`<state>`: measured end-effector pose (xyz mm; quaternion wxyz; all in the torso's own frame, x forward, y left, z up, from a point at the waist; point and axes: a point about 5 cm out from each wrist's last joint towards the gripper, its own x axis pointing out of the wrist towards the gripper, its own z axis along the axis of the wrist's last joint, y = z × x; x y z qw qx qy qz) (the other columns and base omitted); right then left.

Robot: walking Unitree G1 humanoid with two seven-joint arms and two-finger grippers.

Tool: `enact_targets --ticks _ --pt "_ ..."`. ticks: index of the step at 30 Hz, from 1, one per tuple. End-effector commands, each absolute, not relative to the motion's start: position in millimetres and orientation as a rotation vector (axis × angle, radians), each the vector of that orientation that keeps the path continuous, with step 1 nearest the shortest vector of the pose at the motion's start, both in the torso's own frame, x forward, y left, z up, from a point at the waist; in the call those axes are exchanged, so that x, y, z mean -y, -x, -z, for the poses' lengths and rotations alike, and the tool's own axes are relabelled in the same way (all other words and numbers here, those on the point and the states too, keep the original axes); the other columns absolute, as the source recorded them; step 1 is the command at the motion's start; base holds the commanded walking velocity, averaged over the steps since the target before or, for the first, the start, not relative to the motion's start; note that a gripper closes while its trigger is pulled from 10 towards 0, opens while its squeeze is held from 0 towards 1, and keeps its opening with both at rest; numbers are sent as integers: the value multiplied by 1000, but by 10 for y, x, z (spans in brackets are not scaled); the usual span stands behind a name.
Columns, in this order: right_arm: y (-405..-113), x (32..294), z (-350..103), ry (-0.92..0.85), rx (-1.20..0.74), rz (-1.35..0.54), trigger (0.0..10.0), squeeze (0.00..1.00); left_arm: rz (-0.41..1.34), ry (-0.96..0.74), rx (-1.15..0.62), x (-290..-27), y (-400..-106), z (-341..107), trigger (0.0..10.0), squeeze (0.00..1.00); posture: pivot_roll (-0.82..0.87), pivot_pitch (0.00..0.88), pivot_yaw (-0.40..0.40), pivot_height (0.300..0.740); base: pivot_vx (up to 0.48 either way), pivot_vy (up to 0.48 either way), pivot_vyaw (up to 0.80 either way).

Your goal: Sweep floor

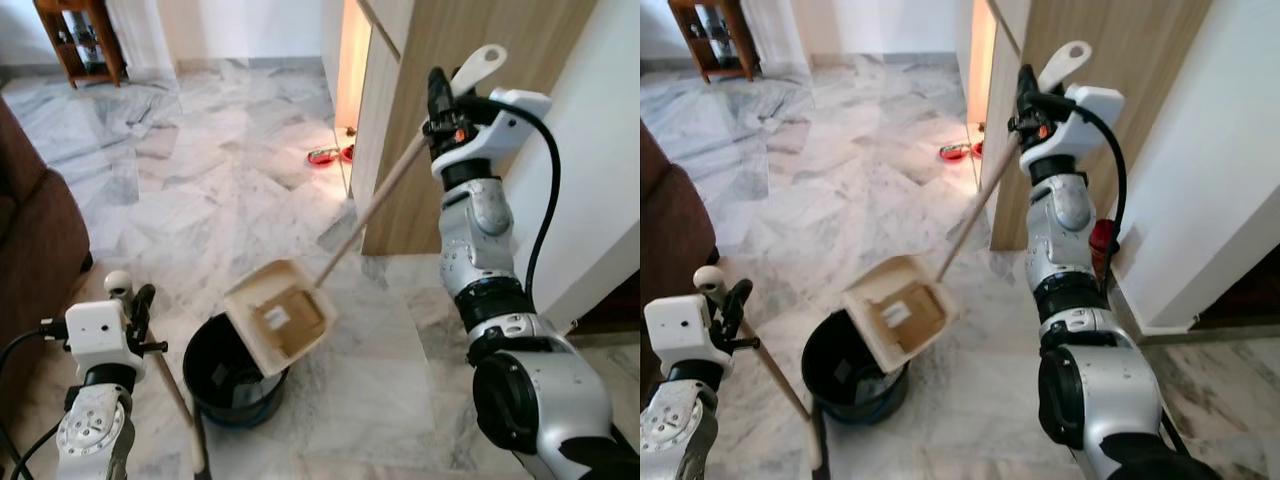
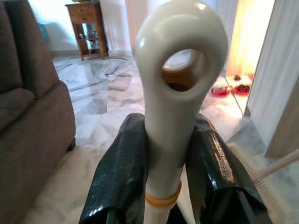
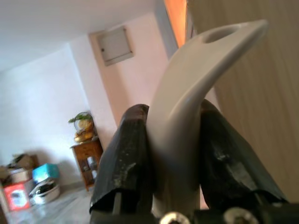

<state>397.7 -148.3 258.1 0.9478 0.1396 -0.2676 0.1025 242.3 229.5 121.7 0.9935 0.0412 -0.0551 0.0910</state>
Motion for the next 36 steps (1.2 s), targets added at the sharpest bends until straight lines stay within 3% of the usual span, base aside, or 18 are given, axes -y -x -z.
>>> enact_targets --ticks 1,6,20,36 --pt "-3948 1340 -2862 -279 644 -278 10000 0 -196 -93 165 -2333 -2411 -1304 10000 0 211 63 -39 740 0 0 781" --pt "-3942 1313 -2866 -288 647 -297 10000 0 -197 -94 163 -2341 -2408 -1302 10000 0 211 63 -38 740 0 0 711" --pt "-3932 1278 -2855 -292 641 -325 10000 0 -211 -105 158 -2390 -2395 -1291 10000 0 214 60 -35 740 0 0 0" --pt "-3752 1116 -2961 -195 811 -329 10000 0 -197 -132 159 -2383 -2418 -1303 10000 0 210 58 -32 740 0 0 0"
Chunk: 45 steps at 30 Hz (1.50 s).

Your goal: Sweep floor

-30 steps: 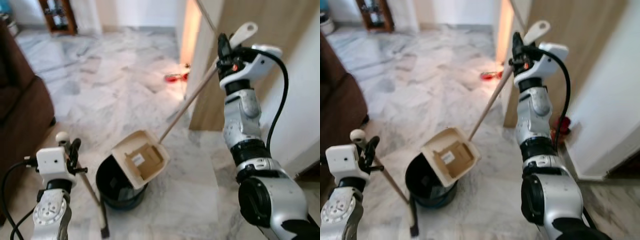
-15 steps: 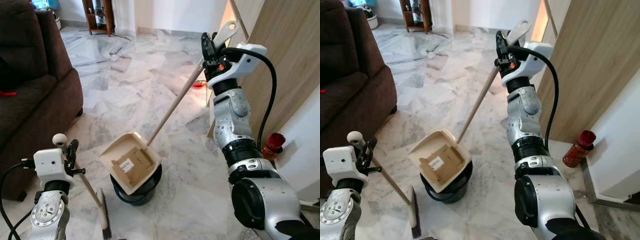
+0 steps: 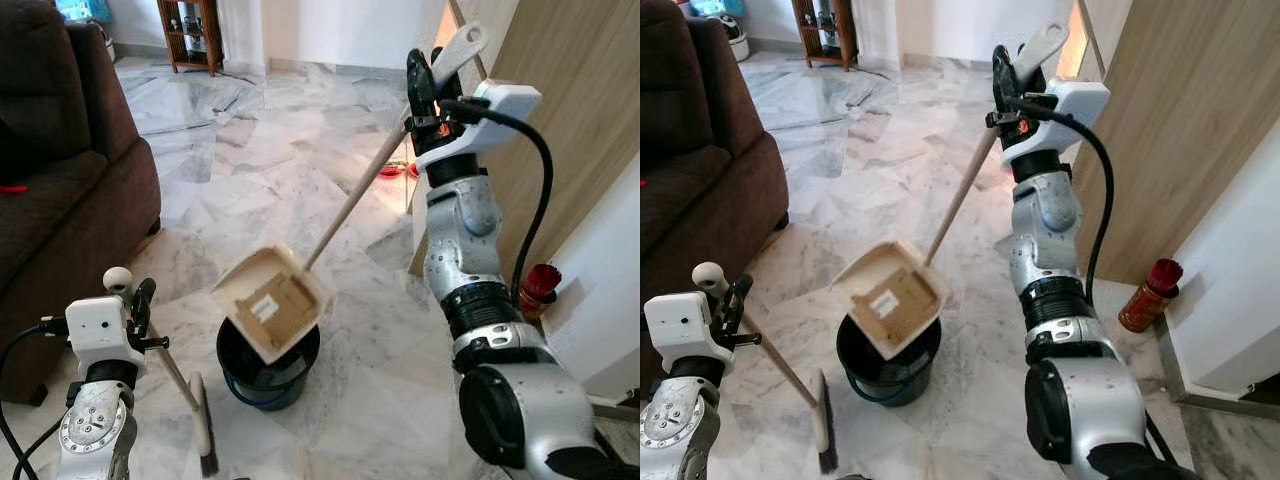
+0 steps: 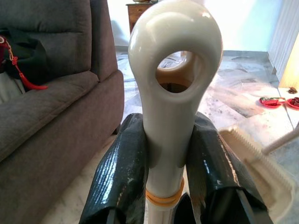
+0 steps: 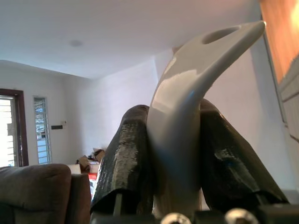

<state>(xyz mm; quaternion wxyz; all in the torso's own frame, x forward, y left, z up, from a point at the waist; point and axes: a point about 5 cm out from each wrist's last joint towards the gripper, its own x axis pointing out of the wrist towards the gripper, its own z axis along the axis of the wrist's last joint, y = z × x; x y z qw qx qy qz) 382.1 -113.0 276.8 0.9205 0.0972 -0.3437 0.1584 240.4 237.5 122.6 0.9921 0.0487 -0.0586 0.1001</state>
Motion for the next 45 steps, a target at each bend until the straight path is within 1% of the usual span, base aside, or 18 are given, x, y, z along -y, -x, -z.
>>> enact_targets --ticks 1,7,9,18,27,34,35,38,42,45 --pt "-3743 1103 -2958 -195 815 -331 10000 0 -197 -132 159 -2384 -2418 -1304 10000 0 210 58 -32 740 0 0 0" --pt "-3638 1010 -2943 -175 863 -358 10000 0 -198 -133 162 -2388 -2417 -1310 10000 0 212 59 -30 740 0 0 0" --pt "-3576 964 -2918 -163 879 -398 10000 0 -196 -133 163 -2392 -2421 -1314 10000 0 209 60 -28 740 0 0 0" --pt "-3459 965 -2888 -100 933 -408 10000 0 -187 -133 162 -2389 -2433 -1321 10000 0 204 69 -19 740 0 0 0" --pt "-3341 864 -2879 -83 972 -425 10000 0 -185 -137 164 -2397 -2435 -1329 10000 0 208 70 -16 740 0 0 0" --pt "-3283 818 -2869 -83 982 -438 10000 0 -183 -138 167 -2402 -2438 -1340 10000 0 209 71 -14 740 0 0 0" --pt "-3257 797 -2865 -52 994 -450 10000 0 -183 -138 168 -2403 -2438 -1342 10000 0 209 71 -14 740 0 0 0" --pt "-3250 787 -2862 -43 996 -454 10000 0 -184 -138 169 -2404 -2439 -1344 10000 0 210 72 -14 740 0 0 0" --pt "-3223 745 -2853 13 1008 -474 10000 0 -183 -138 170 -2405 -2443 -1346 10000 0 209 73 -13 740 0 0 0" --pt "-3220 737 -2846 12 1001 -477 10000 0 -181 -138 169 -2402 -2443 -1345 10000 0 209 73 -13 740 0 0 0"
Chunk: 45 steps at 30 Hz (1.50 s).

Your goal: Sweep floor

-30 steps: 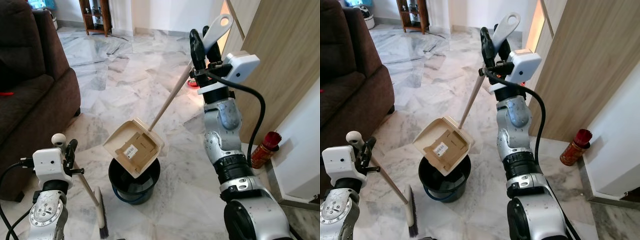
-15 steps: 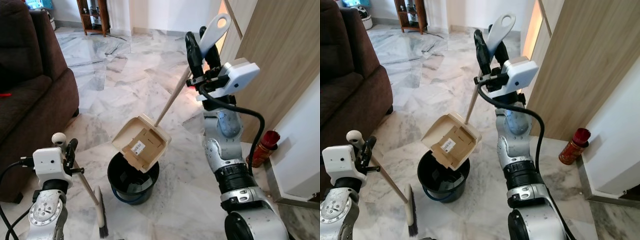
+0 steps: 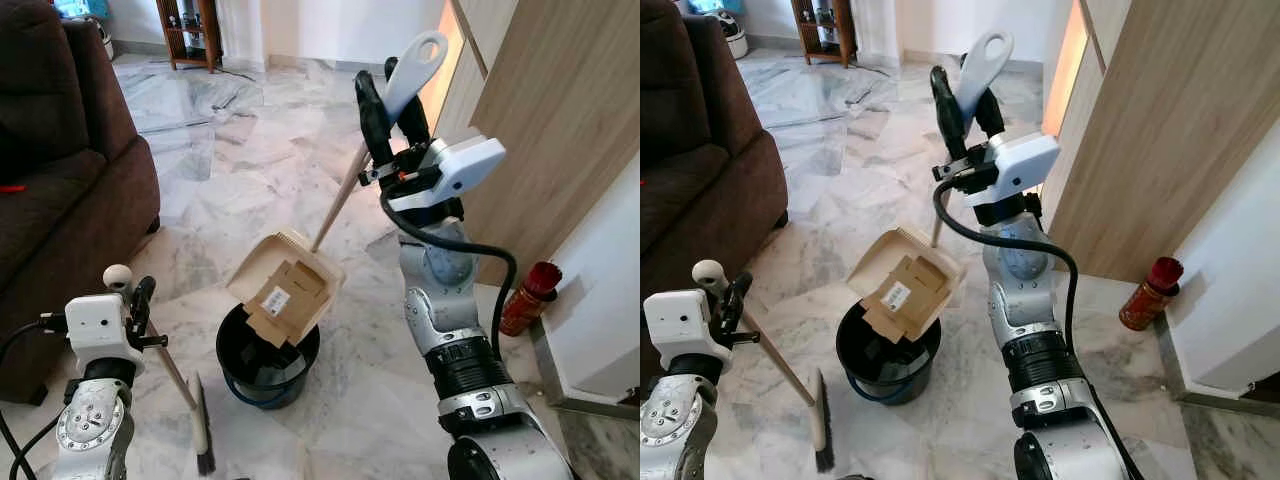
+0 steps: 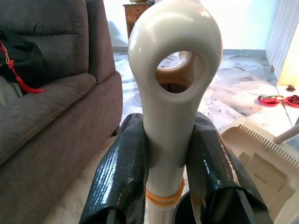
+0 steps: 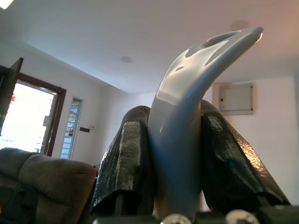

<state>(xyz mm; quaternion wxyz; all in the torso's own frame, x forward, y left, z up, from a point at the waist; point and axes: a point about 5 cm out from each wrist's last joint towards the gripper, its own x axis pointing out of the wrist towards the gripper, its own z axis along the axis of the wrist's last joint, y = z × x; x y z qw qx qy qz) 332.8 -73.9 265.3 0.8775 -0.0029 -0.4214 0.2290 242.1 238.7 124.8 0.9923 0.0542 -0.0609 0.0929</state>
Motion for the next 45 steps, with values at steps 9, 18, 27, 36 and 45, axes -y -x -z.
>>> enact_targets --ticks 9,18,27,36,45 --pt "-3205 734 -2862 53 1026 -462 10000 0 -178 -137 170 -2391 -2448 -1344 10000 0 209 71 -15 740 0 0 0" --pt "-3171 671 -2856 117 1050 -494 10000 0 -178 -136 172 -2388 -2453 -1346 10000 0 210 67 -18 740 0 0 0" --pt "-3163 609 -2840 60 1017 -568 10000 0 -176 -134 175 -2378 -2460 -1345 10000 0 210 64 -22 740 0 0 0" --pt "-3169 585 -2831 5 991 -597 10000 0 -180 -134 177 -2383 -2461 -1351 10000 0 215 66 -25 740 0 0 0" --pt "-3145 569 -2824 76 1019 -600 10000 0 -178 -134 178 -2384 -2467 -1354 10000 0 217 64 -25 740 0 0 0"
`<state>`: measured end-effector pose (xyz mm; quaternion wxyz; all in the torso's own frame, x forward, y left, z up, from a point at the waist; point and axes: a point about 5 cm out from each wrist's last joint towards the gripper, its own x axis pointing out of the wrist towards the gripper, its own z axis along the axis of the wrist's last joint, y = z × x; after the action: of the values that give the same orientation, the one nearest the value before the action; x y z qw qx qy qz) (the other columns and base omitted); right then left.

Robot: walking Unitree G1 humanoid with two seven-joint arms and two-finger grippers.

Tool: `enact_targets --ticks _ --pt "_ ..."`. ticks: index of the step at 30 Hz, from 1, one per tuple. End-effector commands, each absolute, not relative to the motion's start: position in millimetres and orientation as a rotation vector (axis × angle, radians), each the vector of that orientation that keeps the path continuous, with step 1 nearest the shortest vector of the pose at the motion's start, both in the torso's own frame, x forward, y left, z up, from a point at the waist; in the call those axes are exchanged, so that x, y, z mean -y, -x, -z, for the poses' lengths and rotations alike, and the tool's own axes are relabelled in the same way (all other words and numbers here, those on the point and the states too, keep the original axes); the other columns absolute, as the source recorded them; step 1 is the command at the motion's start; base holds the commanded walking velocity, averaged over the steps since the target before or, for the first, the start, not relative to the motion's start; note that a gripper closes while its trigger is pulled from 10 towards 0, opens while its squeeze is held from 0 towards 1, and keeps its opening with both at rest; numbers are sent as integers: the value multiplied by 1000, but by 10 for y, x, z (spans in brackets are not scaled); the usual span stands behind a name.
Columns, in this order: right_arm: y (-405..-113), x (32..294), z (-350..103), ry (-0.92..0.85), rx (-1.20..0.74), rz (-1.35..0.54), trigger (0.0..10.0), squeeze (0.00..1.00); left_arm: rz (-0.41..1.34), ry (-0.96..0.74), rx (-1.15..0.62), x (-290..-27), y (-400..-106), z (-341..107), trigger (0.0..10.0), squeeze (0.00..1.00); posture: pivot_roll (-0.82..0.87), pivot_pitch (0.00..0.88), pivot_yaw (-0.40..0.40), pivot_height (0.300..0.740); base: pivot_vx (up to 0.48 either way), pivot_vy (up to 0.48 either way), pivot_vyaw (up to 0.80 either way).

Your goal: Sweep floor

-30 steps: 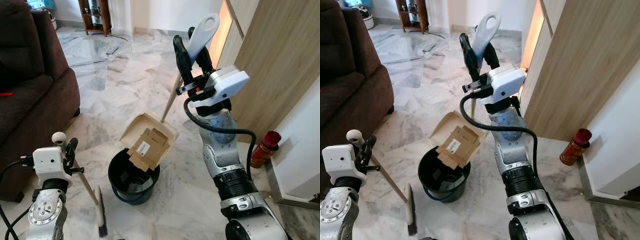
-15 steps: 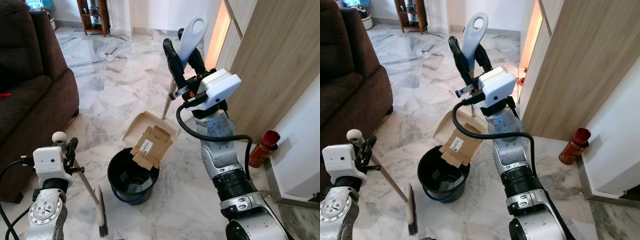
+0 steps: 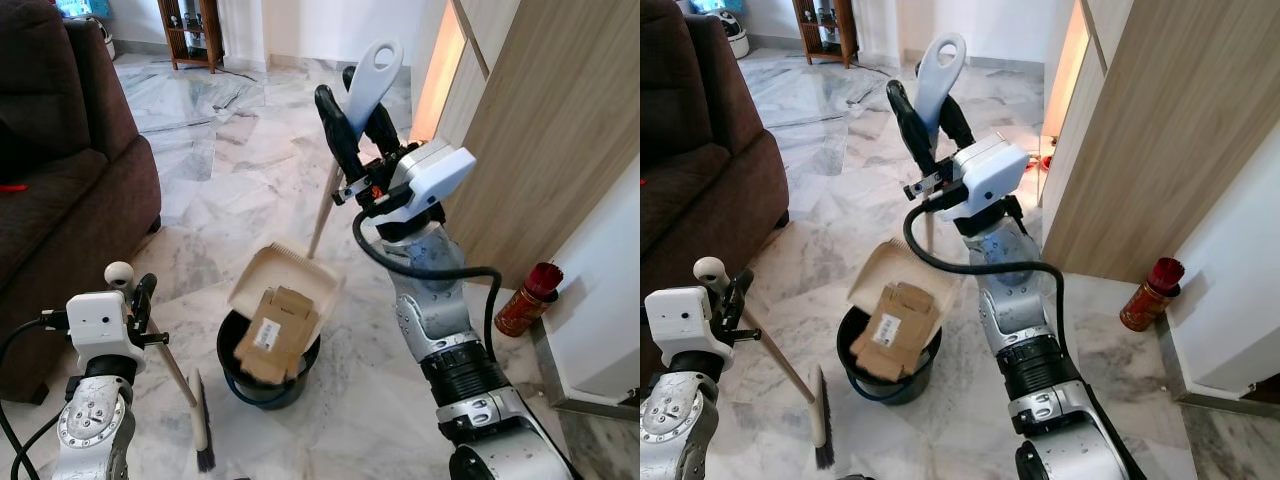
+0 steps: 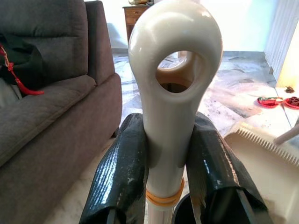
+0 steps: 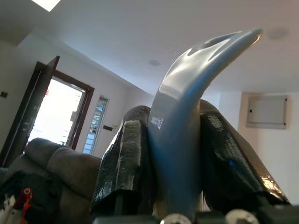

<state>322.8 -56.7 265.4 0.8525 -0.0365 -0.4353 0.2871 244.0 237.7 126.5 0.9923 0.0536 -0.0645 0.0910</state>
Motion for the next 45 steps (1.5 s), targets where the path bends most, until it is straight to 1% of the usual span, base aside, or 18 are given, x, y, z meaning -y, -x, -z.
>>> enact_targets --ticks 1,8,13,14,15,17,18,22,23,26,31,36,39,43,45 --pt "-3150 573 -2821 68 1012 -598 10000 0 -177 -134 178 -2381 -2467 -1354 10000 0 216 64 -24 740 0 0 0" --pt "-3167 579 -2800 74 1001 -586 10000 0 -180 -138 175 -2393 -2461 -1349 10000 0 216 64 -24 740 0 0 0" --pt "-3235 659 -2795 128 992 -499 10000 0 -176 -144 175 -2388 -2463 -1351 10000 0 216 64 -24 740 0 0 0" --pt "-3261 695 -2795 154 987 -465 10000 0 -172 -152 174 -2384 -2464 -1351 10000 0 216 64 -24 740 0 0 0" --pt "-3336 804 -2801 192 967 -381 10000 0 -168 -161 172 -2379 -2465 -1350 10000 0 211 66 -26 740 0 0 0" --pt "-3403 913 -2808 231 944 -303 10000 0 -167 -175 170 -2380 -2465 -1350 10000 0 211 66 -26 740 0 0 0" --pt "-3459 1027 -2808 245 923 -235 10000 0 -171 -186 165 -2393 -2456 -1342 10000 0 211 66 -26 740 0 0 0" --pt "-3538 1213 -2773 278 875 -141 10000 0 -185 -201 158 -2451 -2438 -1335 10000 0 207 67 -26 740 0 0 0" --pt "-3569 1283 -2729 322 847 -94 10000 0 -188 -216 157 -2471 -2433 -1339 10000 0 207 67 -26 740 0 0 0" --pt "-3602 1365 -2667 353 814 -43 10000 0 -190 -218 155 -2494 -2428 -1338 10000 0 207 67 -26 740 0 0 0" --pt "-3657 1450 -2447 394 724 -13 10000 0 -192 -212 142 -2483 -2409 -1300 10000 0 200 64 -29 740 0 0 0" --pt "-3686 1574 -2177 386 600 8 10000 0 -254 -140 127 -2529 -2363 -1236 10000 0 191 59 -33 740 0 0 0" --pt "-3683 1673 -2010 400 533 36 10000 0 -312 -78 120 -2602 -2282 -1201 10000 0 186 53 -33 740 0 0 0" --pt "-3674 1725 -1890 425 491 40 10000 0 -336 -60 107 -2638 -2191 -1176 10000 0 185 46 -32 740 0 0 0" --pt "-3669 1776 -1796 411 446 55 10000 0 -350 -51 100 -2674 -2127 -1160 10000 0 185 45 -32 740 0 0 0"
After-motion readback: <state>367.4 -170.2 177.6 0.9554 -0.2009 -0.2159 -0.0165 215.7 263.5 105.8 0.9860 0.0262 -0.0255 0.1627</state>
